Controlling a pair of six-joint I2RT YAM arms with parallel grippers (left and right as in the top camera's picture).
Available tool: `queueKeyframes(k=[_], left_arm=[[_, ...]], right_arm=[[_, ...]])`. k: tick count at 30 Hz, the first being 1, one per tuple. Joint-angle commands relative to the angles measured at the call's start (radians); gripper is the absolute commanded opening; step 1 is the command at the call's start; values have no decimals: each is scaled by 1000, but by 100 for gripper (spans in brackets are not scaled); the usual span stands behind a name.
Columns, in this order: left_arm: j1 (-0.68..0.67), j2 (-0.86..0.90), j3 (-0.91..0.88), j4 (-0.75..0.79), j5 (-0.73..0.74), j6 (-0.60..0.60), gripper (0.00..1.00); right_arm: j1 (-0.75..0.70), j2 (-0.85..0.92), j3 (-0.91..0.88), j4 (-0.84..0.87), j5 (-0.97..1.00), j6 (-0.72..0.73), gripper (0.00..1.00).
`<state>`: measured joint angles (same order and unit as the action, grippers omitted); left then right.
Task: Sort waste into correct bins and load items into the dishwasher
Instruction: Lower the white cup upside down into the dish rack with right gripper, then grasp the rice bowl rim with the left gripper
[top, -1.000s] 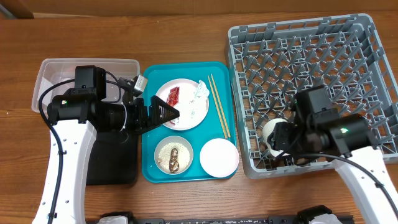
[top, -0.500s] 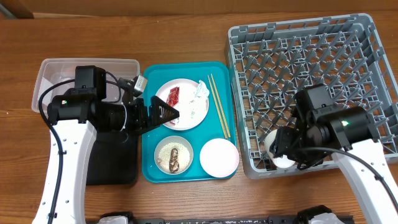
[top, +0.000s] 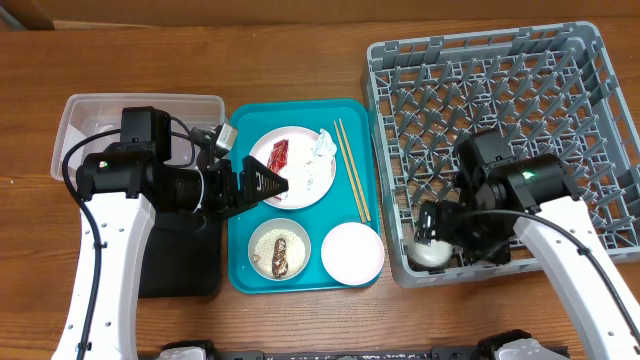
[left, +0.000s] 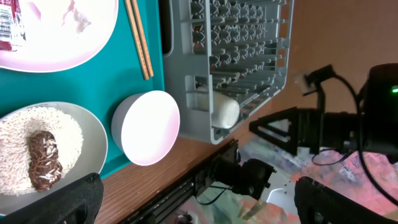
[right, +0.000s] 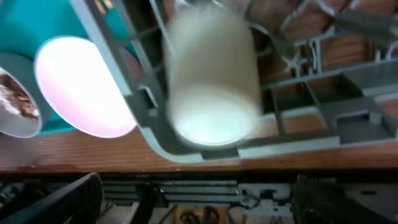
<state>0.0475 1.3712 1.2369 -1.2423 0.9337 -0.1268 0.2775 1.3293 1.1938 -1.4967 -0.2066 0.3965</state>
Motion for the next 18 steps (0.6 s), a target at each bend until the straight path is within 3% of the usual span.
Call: queueKeyframes(k=[1,6,8,12,18], left_arm=[[-3,0,15,-3,-2,29,100],[-26,0,15,-24,-3,106,100],[-68,-1,15,-24,-18,144,96],[-222,0,14,18,-275,129,80],[-525,2,-44,155,-703,-143,77]], right_arm=[[5,-9,111,43,-16,-7,100],[5,-27,238,107,-16,-7,94],[5,-44,272,150,-17,-3,89],[5,-88,283,253,-39,22,86],[5,-89,283,268,-43,53,87]])
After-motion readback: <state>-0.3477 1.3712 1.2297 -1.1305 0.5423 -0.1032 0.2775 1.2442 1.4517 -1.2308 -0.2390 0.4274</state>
